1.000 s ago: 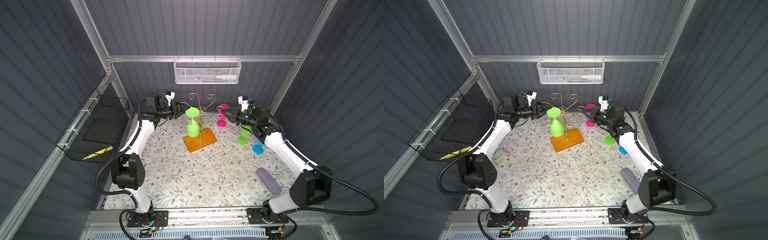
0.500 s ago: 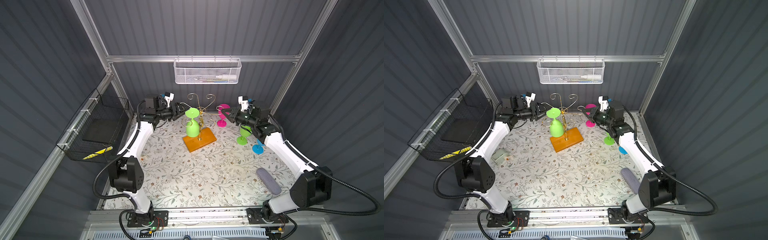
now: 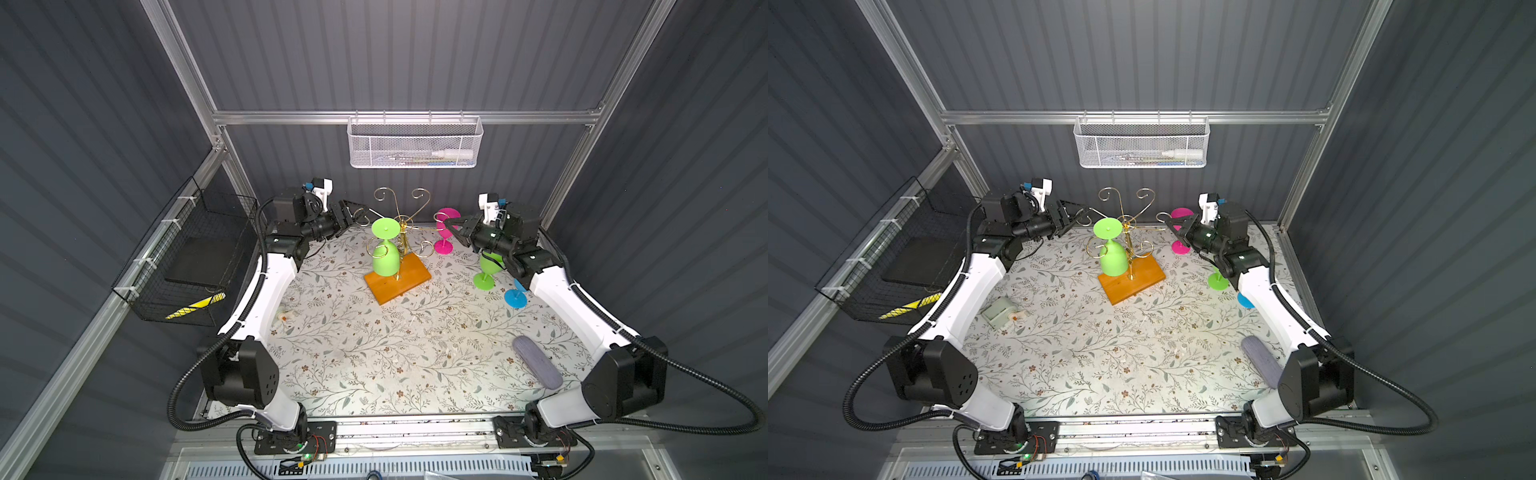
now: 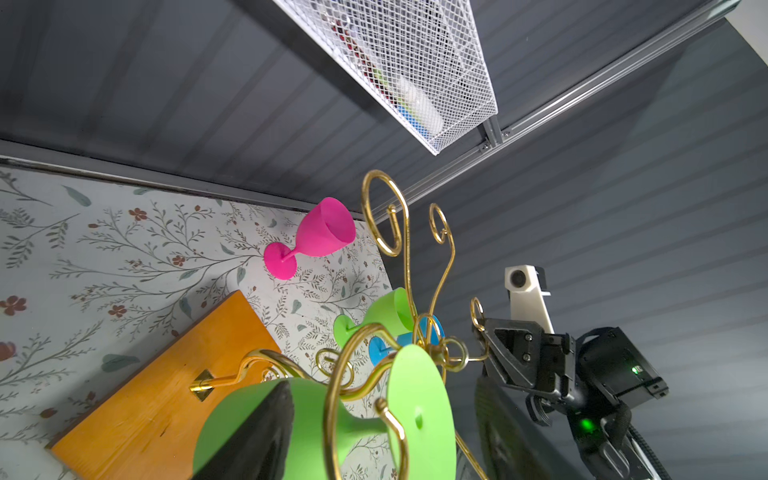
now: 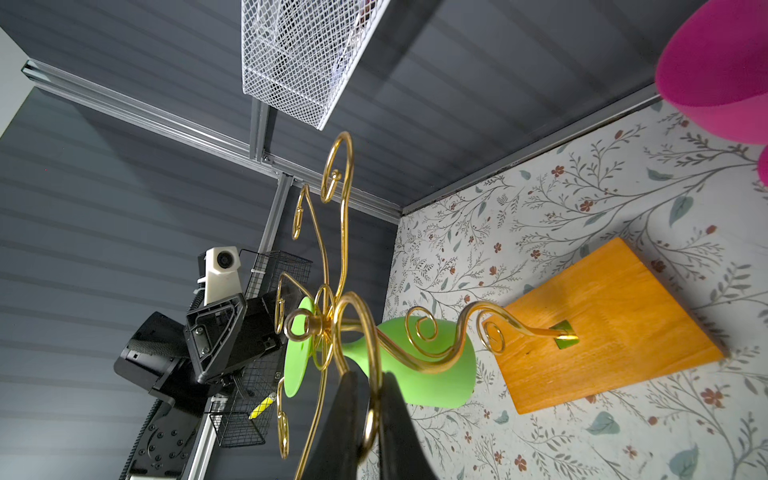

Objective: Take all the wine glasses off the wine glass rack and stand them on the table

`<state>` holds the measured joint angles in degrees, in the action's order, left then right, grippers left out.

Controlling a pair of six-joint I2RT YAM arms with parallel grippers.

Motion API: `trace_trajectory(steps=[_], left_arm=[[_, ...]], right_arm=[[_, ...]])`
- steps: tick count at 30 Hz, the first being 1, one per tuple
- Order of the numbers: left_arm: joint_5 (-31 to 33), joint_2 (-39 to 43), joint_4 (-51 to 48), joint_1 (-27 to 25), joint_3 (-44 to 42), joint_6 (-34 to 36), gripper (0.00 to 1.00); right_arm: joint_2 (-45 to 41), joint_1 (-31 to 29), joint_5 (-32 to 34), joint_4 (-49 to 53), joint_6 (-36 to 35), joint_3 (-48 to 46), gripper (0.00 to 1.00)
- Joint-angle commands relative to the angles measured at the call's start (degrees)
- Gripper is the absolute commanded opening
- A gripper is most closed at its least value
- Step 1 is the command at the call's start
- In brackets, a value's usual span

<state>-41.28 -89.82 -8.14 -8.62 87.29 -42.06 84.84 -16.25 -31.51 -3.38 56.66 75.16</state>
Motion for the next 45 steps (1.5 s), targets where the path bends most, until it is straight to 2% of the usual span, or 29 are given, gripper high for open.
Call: trace_trajectory(steps=[1, 6, 13, 18, 34, 39, 43, 45], left_arm=[[2.86, 2.86, -0.42, 0.27, -1.53, 0.39, 0.71], [4.12, 5.94, 0.87, 0.27, -2.46, 0.27, 0.71], [3.16, 7.64, -4.6, 0.27, 0.78, 2.1, 0.71], [3.59, 10.61, -5.11, 0.36, -3.05, 2.97, 0.7], [-1.9, 0.05, 1.31, 1.41, 3.24, -0.07, 0.67], [-2.36, 1.06, -0.33, 1.77, 2.78, 0.41, 0.67], [-1.04, 4.83, 0.14, 2.03, -1.99, 0.38, 0.67], [-0.47, 6.63, 0.84, 2.03, -3.57, 0.29, 0.68]], right_arm=[[-1.17, -0.34, 2.59, -4.41, -4.48, 0.02, 0.0], [-0.64, -0.78, 2.56, -4.16, -4.47, 1.02, 0.0], [0.37, -1.76, 3.18, -5.17, -3.17, 1.68, 0.0], [0.93, -2.29, 5.18, -5.87, -1.93, 1.85, 0.0], [2.45, -2.82, 10.05, -8.22, 3.14, 1.32, 0.0], [2.75, -2.91, 11.49, -8.31, 3.54, 1.57, 0.0], [2.84, -3.08, 11.64, -7.55, 3.12, 2.42, 0.0], [3.06, -3.09, 14.08, -7.43, 3.1, 2.71, 0.0]])
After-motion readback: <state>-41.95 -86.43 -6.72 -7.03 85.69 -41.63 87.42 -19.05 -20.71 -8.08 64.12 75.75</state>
